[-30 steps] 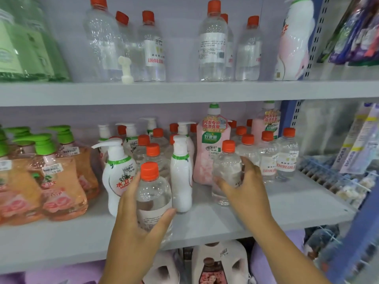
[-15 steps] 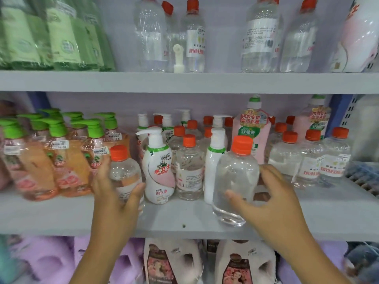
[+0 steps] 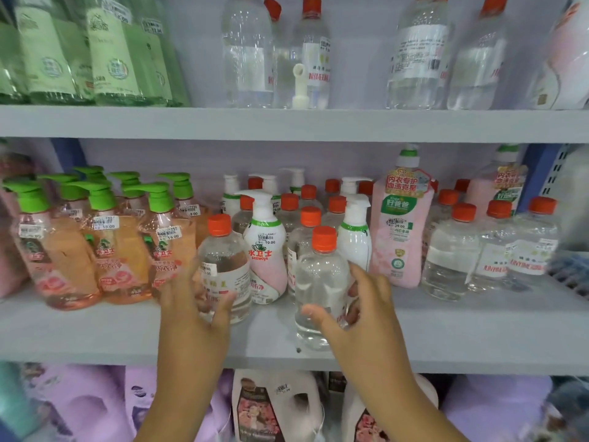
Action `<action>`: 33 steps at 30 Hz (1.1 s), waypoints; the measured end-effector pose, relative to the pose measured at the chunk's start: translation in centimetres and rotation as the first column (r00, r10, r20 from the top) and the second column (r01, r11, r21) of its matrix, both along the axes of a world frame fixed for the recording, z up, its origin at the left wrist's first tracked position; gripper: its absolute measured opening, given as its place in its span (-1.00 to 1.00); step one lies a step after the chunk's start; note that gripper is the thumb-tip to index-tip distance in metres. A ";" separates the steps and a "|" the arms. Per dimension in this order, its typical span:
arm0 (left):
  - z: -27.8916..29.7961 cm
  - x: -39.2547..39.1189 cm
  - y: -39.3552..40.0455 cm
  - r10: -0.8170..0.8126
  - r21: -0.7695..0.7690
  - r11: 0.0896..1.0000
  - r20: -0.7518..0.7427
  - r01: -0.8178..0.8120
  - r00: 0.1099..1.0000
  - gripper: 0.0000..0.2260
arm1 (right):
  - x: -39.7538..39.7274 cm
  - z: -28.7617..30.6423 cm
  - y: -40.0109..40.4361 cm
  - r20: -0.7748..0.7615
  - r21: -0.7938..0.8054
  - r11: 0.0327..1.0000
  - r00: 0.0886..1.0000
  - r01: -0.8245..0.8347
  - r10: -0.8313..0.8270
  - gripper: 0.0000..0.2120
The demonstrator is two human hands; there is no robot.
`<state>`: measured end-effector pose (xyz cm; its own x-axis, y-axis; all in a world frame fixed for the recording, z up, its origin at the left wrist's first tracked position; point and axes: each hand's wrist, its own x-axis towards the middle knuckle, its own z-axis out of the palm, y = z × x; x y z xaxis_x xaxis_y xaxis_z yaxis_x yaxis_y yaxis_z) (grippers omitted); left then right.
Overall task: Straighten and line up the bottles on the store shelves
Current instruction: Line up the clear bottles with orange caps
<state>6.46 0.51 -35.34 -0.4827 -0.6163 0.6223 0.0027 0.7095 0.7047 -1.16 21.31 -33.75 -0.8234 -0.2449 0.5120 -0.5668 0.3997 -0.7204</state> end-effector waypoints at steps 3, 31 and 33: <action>-0.2 -0.2 0.2 -0.001 0.140 0.990 0.019 -0.001 1.000 -0.61 | 0.1 -0.1 -0.6 0.014 -0.080 0.997 1.000 0.000 0.001 -0.31; 2.1 -8.6 19.3 -0.595 0.066 0.802 0.006 0.594 0.804 -0.66 | -14.0 3.2 14.3 -0.085 0.002 0.931 0.928 0.364 -0.363 -0.38; 3.5 -11.0 20.5 -0.542 0.076 0.837 -0.020 0.542 0.840 -0.60 | -14.5 2.6 13.6 -0.162 0.152 0.911 0.919 0.384 -0.361 -0.27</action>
<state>-4.51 21.05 -31.88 -0.7549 -0.3003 0.5831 0.3696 0.5397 0.7564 -15.62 34.87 -31.15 -0.8028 -0.0293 0.5955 -0.4339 0.7136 -0.5499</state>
